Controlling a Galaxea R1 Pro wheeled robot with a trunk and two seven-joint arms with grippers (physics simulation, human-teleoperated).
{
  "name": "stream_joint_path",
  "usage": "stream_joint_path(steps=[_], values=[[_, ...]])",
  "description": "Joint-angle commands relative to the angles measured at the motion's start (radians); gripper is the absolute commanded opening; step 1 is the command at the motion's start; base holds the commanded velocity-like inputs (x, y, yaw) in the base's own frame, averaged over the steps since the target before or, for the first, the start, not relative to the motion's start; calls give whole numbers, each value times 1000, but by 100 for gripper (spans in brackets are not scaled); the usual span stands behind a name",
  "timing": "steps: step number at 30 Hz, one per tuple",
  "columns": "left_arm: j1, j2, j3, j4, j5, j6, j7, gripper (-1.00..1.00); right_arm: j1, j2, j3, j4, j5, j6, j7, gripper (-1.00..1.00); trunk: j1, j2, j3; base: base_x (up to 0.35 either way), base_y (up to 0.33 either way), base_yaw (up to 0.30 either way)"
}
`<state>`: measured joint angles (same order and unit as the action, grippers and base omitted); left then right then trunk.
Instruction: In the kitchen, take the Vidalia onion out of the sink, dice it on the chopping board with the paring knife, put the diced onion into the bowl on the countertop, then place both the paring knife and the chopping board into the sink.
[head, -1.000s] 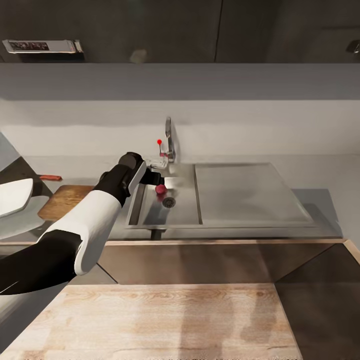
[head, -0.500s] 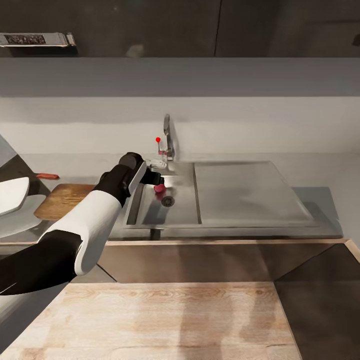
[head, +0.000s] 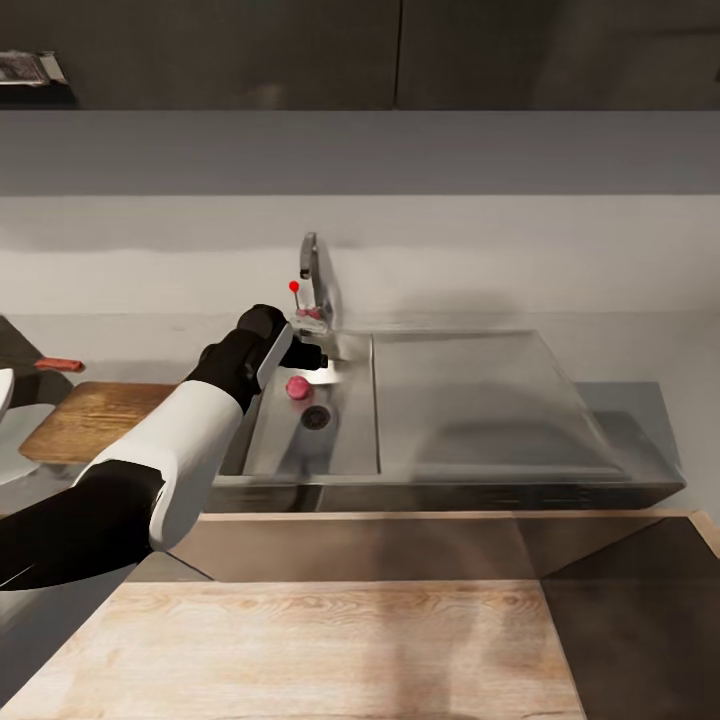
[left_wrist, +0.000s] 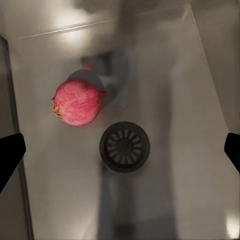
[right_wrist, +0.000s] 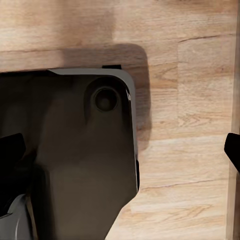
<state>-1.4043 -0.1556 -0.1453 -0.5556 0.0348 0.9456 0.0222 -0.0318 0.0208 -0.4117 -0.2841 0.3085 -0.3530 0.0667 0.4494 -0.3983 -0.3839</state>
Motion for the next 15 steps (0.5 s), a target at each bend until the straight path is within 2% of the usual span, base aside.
stream_joint_path(steps=[1, 4, 9, 15], values=[[-1, 1, -3, 0, 4, 4, 3, 100, 0, 1, -9, 0, 4, -3, 7, 100, 1, -2, -2, 26, -22, 0], [-1, 1, -3, 0, 4, 4, 15, 100, 0, 1, -9, 0, 4, -3, 7, 100, 1, -2, -2, 15, -12, 0], [1, 2, -2, -1, 12, 3, 85, 100, 0, 1, -9, -1, 4, -3, 7, 100, 1, -2, -2, 3, -2, 0], [12, 2, -2, -1, 29, -46, 97, 100, 0, 1, -9, 0, 4, -3, 7, 100, 1, -2, -2, 0, 0, 0]])
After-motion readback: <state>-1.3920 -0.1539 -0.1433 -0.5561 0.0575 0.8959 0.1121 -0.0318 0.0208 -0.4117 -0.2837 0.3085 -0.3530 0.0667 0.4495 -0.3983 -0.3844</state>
